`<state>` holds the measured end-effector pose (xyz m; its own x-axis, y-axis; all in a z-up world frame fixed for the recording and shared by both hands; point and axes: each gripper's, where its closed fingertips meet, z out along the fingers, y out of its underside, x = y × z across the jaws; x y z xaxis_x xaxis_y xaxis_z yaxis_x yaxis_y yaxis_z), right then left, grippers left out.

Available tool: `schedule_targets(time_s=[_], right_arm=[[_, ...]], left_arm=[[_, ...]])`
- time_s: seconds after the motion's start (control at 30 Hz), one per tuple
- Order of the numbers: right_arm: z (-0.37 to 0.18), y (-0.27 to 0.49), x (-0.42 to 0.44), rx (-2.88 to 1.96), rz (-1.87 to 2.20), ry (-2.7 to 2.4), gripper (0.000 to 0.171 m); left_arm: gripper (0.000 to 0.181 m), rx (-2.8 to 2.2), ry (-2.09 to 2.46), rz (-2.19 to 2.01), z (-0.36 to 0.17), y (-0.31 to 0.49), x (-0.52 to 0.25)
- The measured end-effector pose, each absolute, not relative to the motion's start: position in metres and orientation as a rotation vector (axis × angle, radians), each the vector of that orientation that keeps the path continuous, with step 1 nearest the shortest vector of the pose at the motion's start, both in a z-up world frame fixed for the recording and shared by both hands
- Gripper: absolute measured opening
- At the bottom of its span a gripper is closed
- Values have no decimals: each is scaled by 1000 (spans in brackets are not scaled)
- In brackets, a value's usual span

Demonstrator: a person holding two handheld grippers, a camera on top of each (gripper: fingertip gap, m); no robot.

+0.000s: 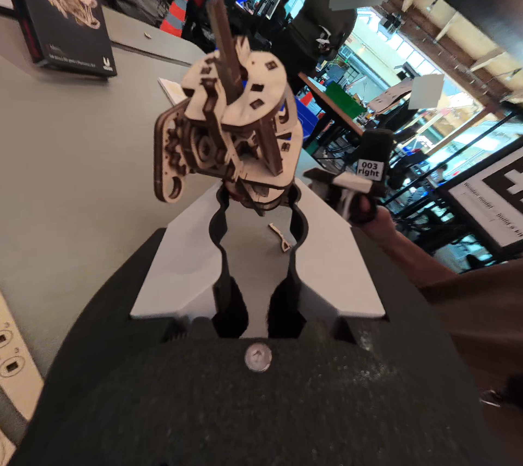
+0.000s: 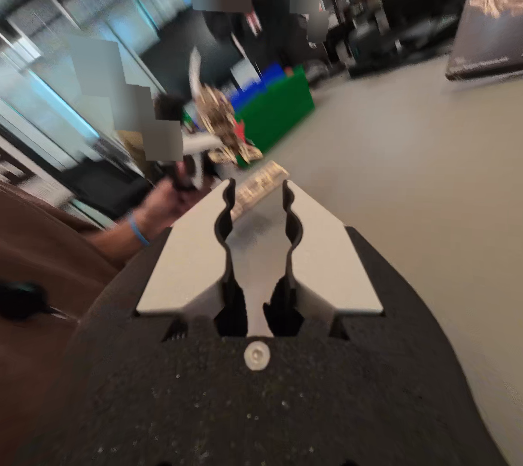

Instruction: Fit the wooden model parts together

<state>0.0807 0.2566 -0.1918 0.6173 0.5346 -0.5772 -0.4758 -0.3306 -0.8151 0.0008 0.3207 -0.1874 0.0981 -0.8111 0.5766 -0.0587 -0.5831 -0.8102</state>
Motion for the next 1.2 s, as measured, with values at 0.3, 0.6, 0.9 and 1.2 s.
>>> schedule_targets(time_s=[0.3,0.6,0.9,1.2], right_arm=[[-216,249,116,-1820,847,4,39],[-258,243,108,-1983,466,-442,51],[-305,207,101,-2244,350,-731,67],[-313,224,101,-2205,313,-695,51]], left_arm=[[40,-1548,934,-1301,-163,316,-3],[40,-1529,938,-1478,-153,301,-5],[40,-1650,973,-1405,-173,299,-2],[40,-1626,1088,-1415,-177,272,13]])
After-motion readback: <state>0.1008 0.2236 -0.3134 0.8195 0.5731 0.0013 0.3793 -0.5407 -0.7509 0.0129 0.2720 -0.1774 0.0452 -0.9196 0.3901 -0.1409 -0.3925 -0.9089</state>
